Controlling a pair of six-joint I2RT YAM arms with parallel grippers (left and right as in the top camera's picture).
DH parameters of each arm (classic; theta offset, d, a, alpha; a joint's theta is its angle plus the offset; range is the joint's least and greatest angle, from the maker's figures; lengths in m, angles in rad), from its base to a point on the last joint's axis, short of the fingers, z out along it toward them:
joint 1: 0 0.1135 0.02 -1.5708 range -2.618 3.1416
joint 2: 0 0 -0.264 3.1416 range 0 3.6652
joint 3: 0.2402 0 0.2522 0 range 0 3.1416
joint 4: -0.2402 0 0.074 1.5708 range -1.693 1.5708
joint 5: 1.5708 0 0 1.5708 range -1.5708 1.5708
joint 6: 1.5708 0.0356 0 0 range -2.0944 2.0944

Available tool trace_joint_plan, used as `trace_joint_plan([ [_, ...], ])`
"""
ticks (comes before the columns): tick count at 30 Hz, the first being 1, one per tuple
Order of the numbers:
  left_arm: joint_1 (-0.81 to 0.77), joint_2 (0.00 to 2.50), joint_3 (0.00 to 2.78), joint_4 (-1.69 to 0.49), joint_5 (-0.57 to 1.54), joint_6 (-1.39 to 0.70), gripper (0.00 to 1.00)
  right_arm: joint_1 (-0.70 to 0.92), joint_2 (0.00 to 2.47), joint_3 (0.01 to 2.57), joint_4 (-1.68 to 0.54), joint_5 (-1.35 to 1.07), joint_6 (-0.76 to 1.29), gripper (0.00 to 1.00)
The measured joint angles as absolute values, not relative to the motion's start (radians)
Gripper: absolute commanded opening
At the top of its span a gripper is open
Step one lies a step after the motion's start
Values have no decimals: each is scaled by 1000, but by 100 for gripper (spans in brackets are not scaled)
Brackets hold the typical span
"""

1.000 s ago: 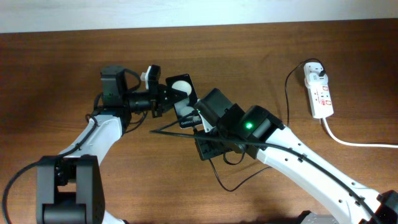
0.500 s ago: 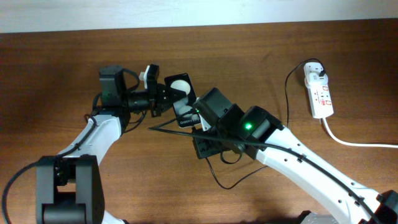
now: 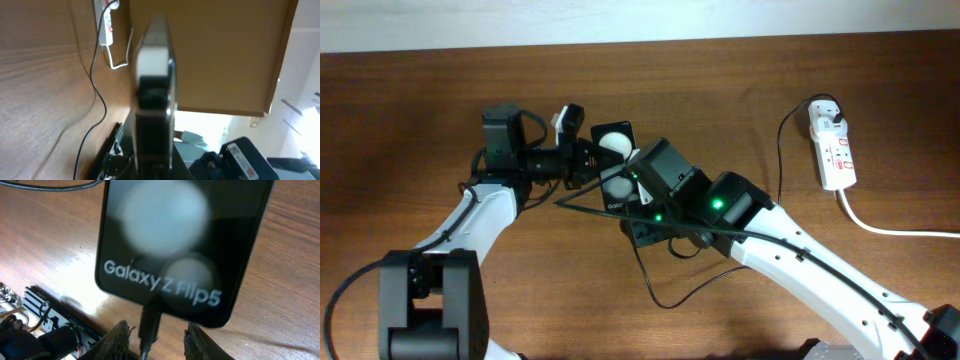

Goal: Plug charger to phone and switch on socket
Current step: 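Push the USB-C plug into the phone port with the right gripper, then lower the charging phone onto the table with the left gripper and release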

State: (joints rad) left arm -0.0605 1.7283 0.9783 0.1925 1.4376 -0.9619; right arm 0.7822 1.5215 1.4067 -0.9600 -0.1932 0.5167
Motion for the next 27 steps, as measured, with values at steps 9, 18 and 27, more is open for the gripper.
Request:
trace_joint_plan([
  [9, -59, 1728, 978, 192, 1306, -1014, 0, 781, 1551, 1407, -985, -195, 545, 8],
  [18, -50, 1728, 981, 205, 1359, -974, 0, 785, 1552, 1402, -939, -207, 550, 35],
  [27, -104, 1728, 982, 192, 1348, -918, 0, 708, 1561, 1492, -1234, -215, 538, 73],
])
